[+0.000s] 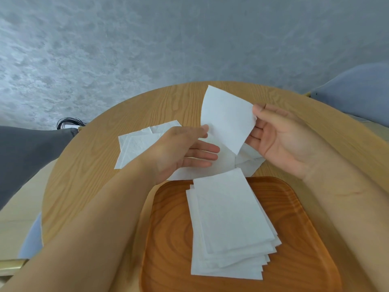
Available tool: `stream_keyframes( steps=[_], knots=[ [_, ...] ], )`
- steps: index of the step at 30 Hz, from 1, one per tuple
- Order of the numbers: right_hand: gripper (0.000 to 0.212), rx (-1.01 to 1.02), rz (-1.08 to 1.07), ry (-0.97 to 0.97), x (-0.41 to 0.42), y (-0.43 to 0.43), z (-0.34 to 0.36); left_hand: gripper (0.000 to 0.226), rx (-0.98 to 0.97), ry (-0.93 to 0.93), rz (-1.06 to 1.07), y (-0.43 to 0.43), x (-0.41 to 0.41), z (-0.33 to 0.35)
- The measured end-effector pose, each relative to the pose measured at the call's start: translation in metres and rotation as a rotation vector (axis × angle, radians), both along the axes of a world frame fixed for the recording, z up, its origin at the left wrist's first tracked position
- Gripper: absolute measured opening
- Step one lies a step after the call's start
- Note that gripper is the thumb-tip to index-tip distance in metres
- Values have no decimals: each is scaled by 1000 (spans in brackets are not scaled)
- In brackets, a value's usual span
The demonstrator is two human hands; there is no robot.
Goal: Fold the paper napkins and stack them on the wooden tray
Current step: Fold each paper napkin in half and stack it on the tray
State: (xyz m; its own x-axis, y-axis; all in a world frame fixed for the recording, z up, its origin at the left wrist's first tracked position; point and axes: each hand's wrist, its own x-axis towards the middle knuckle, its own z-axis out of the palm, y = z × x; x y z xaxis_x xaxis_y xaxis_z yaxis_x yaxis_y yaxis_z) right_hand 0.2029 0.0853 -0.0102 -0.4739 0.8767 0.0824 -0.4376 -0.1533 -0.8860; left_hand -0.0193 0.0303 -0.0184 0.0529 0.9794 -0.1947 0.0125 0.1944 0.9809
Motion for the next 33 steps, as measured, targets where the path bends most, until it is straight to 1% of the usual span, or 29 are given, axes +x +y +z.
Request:
stream_keyframes(
  steps=[1,3,5,7,10,13,16,18,21,26,29,30,31,33],
  knots=[
    [23,4,7,12,-1,0,0,40,-25,-55,12,0,-2,1],
    [14,15,11,4,-1,0,-1,41,-15,-123,19,1,-5,2],
    [9,22,19,-19,-3,0,-1,36,27,-150,33,1,-8,1],
    [8,31,36,-45,-3,0,-3,32,55,-125,73,2,-10,0],
    [14,43,37,-87,-3,1,-4,29,84,-69,145,4,-13,-2],
    [16,78,-77,-165,0,3,-6,31,106,-75,189,5,-16,-2],
    [3,140,-198,-331,2,5,-9,32,121,-81,191,5,-18,-1],
    [8,171,-259,-452,3,6,-12,32,130,-77,182,6,-18,-1],
    [14,198,-288,-512,3,7,-14,29,133,-73,169,6,-18,-2],
    [11,233,-317,-567,3,7,-17,23,151,-61,161,7,-19,-4],
    [5,346,-407,-712,0,5,-18,28,167,-56,170,8,-18,-3],
    [7,395,-416,-735,-1,3,-17,29,171,-59,173,7,-17,-3],
    [10,441,-392,-732,-3,1,-16,30,174,-66,173,7,-16,-3],
    [22,513,-262,-697,-7,-6,-12,29,180,-88,156,5,-15,-2]
  ],
)
